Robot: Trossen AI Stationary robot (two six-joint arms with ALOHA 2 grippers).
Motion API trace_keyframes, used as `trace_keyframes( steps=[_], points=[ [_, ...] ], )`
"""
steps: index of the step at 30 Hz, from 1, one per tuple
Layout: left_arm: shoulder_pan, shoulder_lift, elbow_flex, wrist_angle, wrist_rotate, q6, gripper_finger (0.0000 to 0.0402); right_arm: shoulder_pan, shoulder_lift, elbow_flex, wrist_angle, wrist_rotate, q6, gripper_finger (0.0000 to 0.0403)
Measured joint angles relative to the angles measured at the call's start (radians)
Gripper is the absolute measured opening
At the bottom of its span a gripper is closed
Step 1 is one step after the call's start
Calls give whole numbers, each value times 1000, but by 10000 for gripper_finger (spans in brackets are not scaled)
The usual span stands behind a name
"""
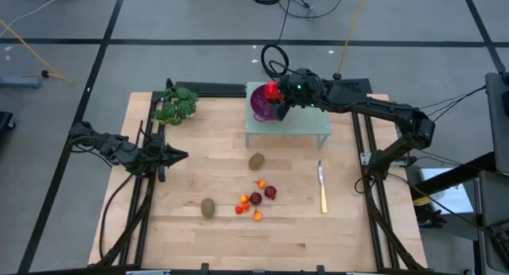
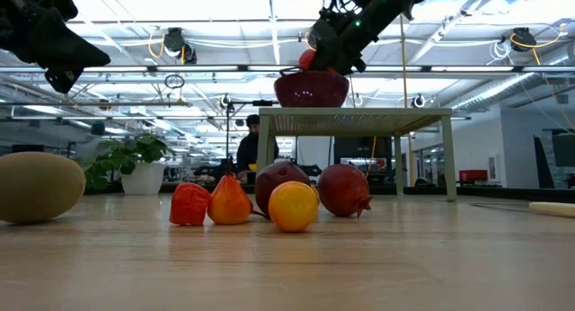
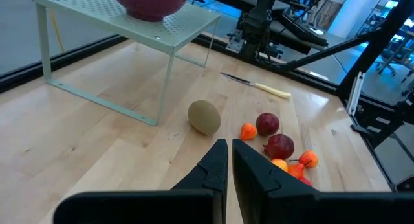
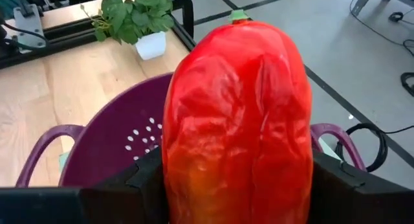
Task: Pick & Place Fruit
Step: Put the mango into the dark red colander on the shelf, then put the kiwi into the dark red colander on the shelf
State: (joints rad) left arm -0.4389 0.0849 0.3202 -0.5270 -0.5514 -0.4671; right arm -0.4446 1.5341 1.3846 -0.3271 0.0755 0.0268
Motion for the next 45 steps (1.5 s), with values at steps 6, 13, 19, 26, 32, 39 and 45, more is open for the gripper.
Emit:
trace_keyframes(
  steps=[6, 13, 19, 26, 32, 39, 45],
  points=[
    [0, 0, 0, 0, 0, 0, 21, 0, -1, 0, 0, -1, -9, 245],
    [0, 0, 0, 0, 0, -1, 21, 0, -2, 0, -6, -2, -13, 258],
    [0, 0, 0, 0, 0, -1, 21, 0, -2, 0, -8, -2, -13, 273],
    [0, 0, 0, 0, 0, -1, 21, 0, -2, 0, -8, -1, -13, 293],
    [0, 0, 0, 0, 0, -1, 21, 0, -2, 0, 16, 1, -13, 299],
    [0, 0, 0, 0, 0, -1, 21, 15, -11, -1, 46, 2, -41, 289],
    [0, 0, 0, -1, 0, 5, 21, 72, -59, -1, 72, 46, -68, 259]
  ],
)
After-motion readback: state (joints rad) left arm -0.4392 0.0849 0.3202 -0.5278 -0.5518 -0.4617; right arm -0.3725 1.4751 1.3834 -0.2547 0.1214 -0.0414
